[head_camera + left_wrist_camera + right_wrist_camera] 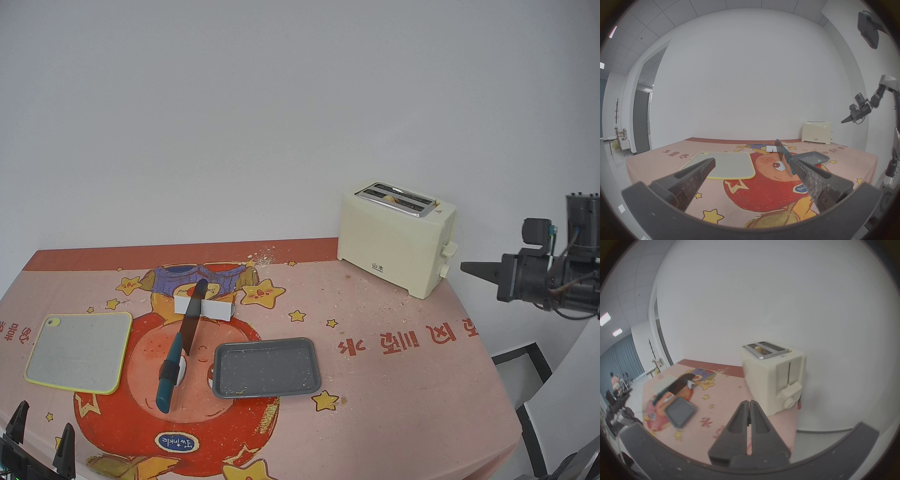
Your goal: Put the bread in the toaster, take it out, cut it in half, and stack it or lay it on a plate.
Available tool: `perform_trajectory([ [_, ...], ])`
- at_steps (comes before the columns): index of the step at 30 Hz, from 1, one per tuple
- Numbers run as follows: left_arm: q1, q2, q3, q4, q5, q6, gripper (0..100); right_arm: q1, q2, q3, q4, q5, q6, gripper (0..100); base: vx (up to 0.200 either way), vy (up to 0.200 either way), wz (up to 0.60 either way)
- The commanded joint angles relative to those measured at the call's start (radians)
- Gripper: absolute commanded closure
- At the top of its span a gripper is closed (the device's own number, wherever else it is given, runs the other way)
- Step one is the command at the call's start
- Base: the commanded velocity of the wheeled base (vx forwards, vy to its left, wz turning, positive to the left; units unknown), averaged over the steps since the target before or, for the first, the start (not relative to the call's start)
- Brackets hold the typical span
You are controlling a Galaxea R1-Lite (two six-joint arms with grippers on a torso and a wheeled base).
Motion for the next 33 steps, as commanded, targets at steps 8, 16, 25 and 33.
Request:
perform_trajectory([
  [8,-0.001,-0.01,0.018,0.0,0.0,-0.001,0,0.118,-0.396,0.2,0.167,0.083,0.103,100,0.0,0.0,0.0],
  [16,-0.001,-0.01,0.018,0.0,0.0,0.001,0,0.051,-0.447,0.192,0.18,0.086,0.011,100,0.0,0.0,0.0],
  [25,-0.001,-0.01,0.018,0.0,0.0,0.001,0,0.043,-0.445,0.24,0.171,0.035,-0.14,100,0.0,0.0,0.0],
  [33,-0.001,-0.01,0.018,0.0,0.0,0.001,0,0.045,-0.442,0.235,0.17,0.02,-0.152,100,0.0,0.0,0.0],
])
